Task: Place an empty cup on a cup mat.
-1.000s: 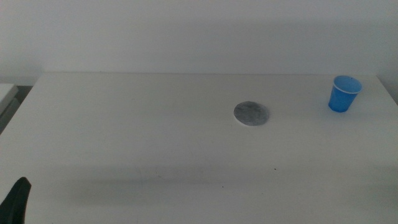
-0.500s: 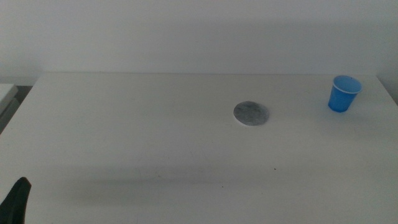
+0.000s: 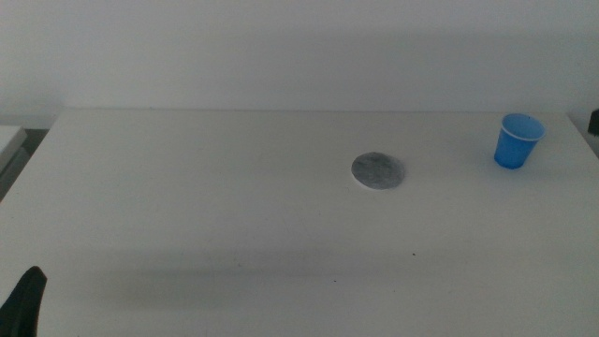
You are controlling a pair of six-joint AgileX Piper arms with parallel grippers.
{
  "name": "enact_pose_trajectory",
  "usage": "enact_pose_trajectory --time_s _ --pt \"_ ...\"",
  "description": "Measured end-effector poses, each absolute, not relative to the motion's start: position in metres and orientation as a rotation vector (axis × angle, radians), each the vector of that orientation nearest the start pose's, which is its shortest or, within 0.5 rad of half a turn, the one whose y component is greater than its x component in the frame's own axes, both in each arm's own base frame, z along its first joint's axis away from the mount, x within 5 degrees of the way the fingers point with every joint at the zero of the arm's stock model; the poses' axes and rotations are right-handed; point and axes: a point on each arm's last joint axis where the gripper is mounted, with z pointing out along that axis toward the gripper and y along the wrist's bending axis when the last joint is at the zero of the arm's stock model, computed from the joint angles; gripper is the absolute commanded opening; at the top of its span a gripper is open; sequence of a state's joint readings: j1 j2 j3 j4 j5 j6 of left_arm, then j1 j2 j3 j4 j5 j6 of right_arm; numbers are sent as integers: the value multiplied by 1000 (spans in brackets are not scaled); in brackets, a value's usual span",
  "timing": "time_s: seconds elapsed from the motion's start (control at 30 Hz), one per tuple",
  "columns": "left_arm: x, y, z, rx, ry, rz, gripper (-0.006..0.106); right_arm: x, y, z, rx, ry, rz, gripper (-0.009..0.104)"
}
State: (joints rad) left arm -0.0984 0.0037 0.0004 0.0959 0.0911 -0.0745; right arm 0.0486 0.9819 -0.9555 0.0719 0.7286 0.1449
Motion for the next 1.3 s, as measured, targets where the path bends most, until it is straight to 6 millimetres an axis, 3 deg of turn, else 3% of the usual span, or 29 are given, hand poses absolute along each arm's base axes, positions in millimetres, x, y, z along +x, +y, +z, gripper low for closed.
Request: enact_pose_trajectory --time_s 0.17,0.4,0.57,0.83,1.07,1.17,1.3 --pt "57 -5 205 87 1576 -54 94 229 4 368 278 2296 147 79" --pt "57 -5 205 87 1576 -54 94 306 -30 369 436 2427 86 75" --pt "57 -5 205 87 1576 -54 94 364 -44 354 446 2481 107 75" --pt "57 -5 205 87 1576 -54 94 436 -52 292 451 2588 122 75" --pt "57 -5 205 87 1576 -54 94 465 -55 229 475 2664 130 74" --pt "57 -5 205 87 1576 -54 94 472 -55 207 489 2690 138 63" --pt "57 -5 205 87 1576 -54 94 479 -55 186 508 2693 159 36"
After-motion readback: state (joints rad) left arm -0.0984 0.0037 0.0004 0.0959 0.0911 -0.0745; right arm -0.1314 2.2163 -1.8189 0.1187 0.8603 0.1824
